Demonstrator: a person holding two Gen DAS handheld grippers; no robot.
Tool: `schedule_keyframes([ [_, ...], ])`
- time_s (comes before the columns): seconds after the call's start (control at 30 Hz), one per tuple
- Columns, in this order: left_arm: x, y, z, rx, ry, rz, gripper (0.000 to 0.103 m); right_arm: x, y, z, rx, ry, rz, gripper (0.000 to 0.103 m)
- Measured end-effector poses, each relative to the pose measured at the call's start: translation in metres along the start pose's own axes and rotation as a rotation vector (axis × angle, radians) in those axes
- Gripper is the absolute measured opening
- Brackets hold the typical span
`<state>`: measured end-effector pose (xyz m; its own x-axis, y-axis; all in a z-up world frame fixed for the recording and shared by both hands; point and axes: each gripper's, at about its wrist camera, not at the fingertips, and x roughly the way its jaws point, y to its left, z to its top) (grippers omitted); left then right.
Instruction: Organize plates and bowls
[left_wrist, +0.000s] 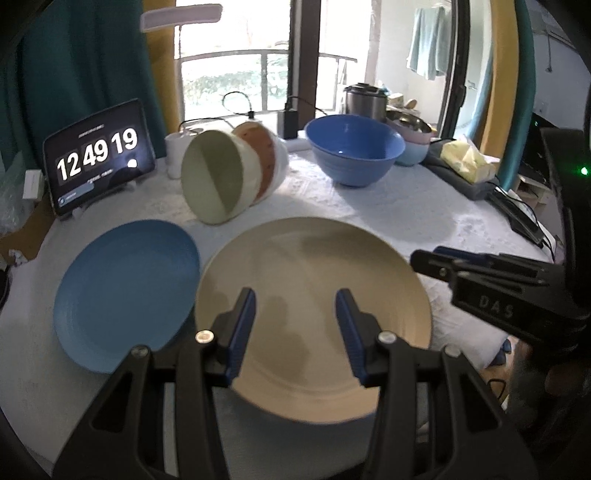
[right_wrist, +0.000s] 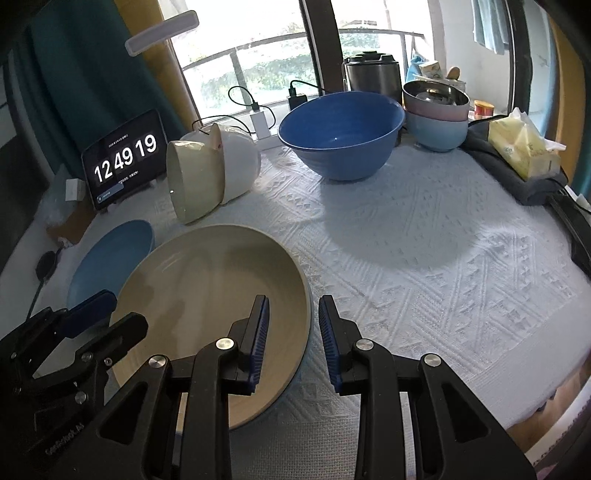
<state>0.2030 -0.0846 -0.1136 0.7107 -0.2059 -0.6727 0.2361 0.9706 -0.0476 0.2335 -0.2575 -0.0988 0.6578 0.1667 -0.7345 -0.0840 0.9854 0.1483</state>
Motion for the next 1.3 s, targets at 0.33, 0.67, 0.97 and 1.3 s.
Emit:
schedule_keyframes([
  [0.33,-0.002,0.019,-0.006,-0.048,-0.005,0.018,0.046,0.002,0.01,-0.001,-0.017,0.01,-0.003,0.031],
  [0.67,-0.005,0.041,-0.008,-0.11,-0.014,0.011,0.046,0.001,0.022,0.003,-0.031,0.005,-0.002,0.031],
  [0.97,-0.008,0.062,-0.011,-0.145,-0.028,0.022,0.047,0.004,0.037,0.009,-0.041,0.006,-0.013,0.031],
  [1.3,-0.014,0.091,-0.017,-0.186,-0.046,0.056,0.047,0.014,0.066,0.014,-0.083,0.015,-0.005,0.031],
])
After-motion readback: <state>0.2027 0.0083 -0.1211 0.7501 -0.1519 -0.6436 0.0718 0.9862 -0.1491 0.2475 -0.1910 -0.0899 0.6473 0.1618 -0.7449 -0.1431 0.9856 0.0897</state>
